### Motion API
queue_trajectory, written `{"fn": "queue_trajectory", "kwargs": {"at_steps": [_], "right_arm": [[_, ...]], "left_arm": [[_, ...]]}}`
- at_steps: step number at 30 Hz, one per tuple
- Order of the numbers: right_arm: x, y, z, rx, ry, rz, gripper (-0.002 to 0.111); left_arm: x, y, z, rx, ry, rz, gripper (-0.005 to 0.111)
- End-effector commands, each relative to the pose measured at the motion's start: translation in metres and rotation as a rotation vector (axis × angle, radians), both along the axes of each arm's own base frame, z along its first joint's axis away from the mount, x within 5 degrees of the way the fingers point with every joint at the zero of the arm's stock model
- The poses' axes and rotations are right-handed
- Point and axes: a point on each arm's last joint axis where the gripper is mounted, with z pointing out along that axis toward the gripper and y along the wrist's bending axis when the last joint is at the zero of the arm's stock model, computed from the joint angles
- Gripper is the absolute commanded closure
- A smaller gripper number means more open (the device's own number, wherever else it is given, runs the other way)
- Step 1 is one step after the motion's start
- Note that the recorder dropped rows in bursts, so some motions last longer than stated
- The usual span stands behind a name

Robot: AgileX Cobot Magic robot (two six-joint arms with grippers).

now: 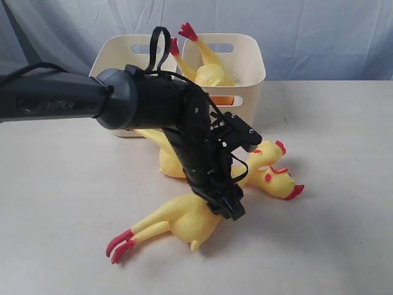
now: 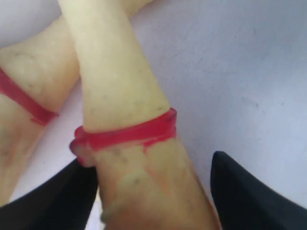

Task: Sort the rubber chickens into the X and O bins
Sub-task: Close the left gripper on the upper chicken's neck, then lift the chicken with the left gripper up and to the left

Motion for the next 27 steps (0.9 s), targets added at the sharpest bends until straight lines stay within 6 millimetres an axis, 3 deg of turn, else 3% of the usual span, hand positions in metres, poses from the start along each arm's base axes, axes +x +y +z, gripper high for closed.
{"fn": "queue_trajectory", "kwargs": {"at_steps": [1,10,17,27], "right_arm": [[-0.001,-0.001,-0.001,-0.005,-0.006,-0.010,0.109],[-0.001,-0.001,-0.001,-0.006,-0.007,-0.008,0.109],[-0.001,-0.001,-0.001,-0.006,-0.008,-0.006,0.109],[-0.001,-0.001,-0.001,-0.006,-0.008,-0.006,0.109]], "left_arm": [[-0.005,-0.004,-0.009,0.008,0.033,0.021,0.057],[-0.010,0.000,-0.010,0.056,0.093,0.004,0.107],[-0.017,0.003,0.001,0.113,0.179,-0.028,0.107],[-0.024,0.013,0.079,-0.027,0.026,-0.035,0.107]]}}
